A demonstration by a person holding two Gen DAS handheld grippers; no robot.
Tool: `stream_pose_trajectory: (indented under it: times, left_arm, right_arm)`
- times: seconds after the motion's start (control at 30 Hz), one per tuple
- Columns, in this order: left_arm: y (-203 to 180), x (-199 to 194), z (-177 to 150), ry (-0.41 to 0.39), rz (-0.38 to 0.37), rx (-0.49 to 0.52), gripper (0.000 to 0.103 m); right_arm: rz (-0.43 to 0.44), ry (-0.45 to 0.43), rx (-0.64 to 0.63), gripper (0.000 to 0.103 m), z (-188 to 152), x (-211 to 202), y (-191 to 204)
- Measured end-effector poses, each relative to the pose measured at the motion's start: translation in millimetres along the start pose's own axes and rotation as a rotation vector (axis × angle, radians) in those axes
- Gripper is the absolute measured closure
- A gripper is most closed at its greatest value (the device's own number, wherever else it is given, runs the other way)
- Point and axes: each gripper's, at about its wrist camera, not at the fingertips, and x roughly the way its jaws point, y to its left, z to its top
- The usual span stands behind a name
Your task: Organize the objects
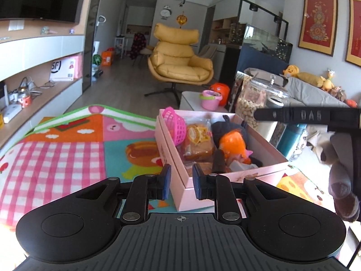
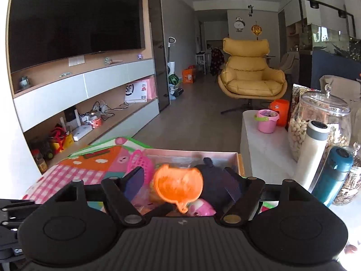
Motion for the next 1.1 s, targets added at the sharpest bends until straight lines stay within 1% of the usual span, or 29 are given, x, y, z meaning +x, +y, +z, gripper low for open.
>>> stream_pose_trajectory:
  times: [0.07, 0.13, 0.2, 0.27, 0.33, 0.37, 0.4, 0.43, 0.47, 0.5, 0.53, 0.6, 0.67, 0.73, 0.87, 0.97, 1.1]
  left_arm:
    - [1.6, 5.5, 3.5, -0.006, -0.003, -0.014, 0.081]
    - [4.0, 16.5, 9.0, -0.004, 0.0, -0.045, 0.081]
    - [4.6, 33.8, 15.8, 0.024, 0.015, -0.071, 0.081]
    - [7.1, 54.5, 20.7, 0.077, 0.045, -0.097, 0.081]
    - [12.8, 70.3, 21.9, 0.129, 0.065, -0.134, 0.064]
    - [16.5, 76.3, 21.0, 0.147, 0.072, -0.146, 0.06]
    - [19.3, 79.0, 19.6, 0.153, 0.08, -0.151, 0.051]
    - [21.8, 79.2, 17.7, 0.148, 0.093, -0.147, 0.04]
    - [25.3, 79.2, 15.6, 0.14, 0.11, -0.139, 0.033]
    - [29.3, 79.0, 14.0, 0.139, 0.131, -0.135, 0.02]
    - [35.1, 78.0, 12.5, 0.134, 0.151, -0.142, 0.012]
    - [49.4, 75.3, 11.4, 0.118, 0.196, -0.165, 0.006]
    - [64.9, 74.7, 13.2, 0.096, 0.24, -0.194, 0.005]
    - [77.6, 77.1, 15.9, 0.082, 0.273, -0.214, 0.005]
    - [90.2, 83.1, 20.4, 0.075, 0.315, -0.175, 0.005]
    - [95.8, 83.8, 21.2, 0.071, 0.311, -0.186, 0.003]
    - [98.0, 83.8, 21.6, 0.077, 0.302, -0.199, 0.003]
  right_arm:
    - [-0.024, 0.02, -0.008, 0.027, -12.3, 0.2, -7.1]
    - [-0.054, 0.057, 0.018, 0.027, -27.5, 1.0, -19.6]
    - [-0.088, 0.09, 0.061, 0.029, -40.8, 3.8, -33.8]
    - [-0.08, 0.107, 0.114, 0.031, -50.5, 4.7, -47.2]
    - [-0.024, 0.102, 0.137, 0.031, -58.8, 1.2, -54.1]
    - [0.013, 0.102, 0.126, 0.03, -64.5, -2.2, -52.8]
    - [0.042, 0.106, 0.104, 0.027, -69.3, -2.6, -50.7]
    - [0.049, 0.107, 0.08, 0.027, -73.1, -1.5, -47.0]
    - [0.043, 0.107, 0.059, 0.027, -77.1, -0.1, -43.6]
    - [0.036, 0.112, 0.048, 0.027, -79.7, 2.9, -40.2]
    - [0.035, 0.117, 0.056, 0.027, -80.0, 7.6, -39.0]
    - [0.096, 0.12, 0.091, 0.025, -74.1, 16.0, -36.9]
    - [0.118, 0.113, 0.069, 0.025, -66.3, 27.6, -25.0]
    - [0.098, 0.097, 0.009, 0.025, -58.3, 37.9, -3.1]
    - [0.081, 0.112, -0.035, 0.026, -44.1, 62.8, 27.2]
    - [0.055, 0.106, -0.066, 0.027, -42.5, 70.1, 38.6]
    - [0.016, 0.099, -0.079, 0.027, -46.8, 66.9, 39.5]
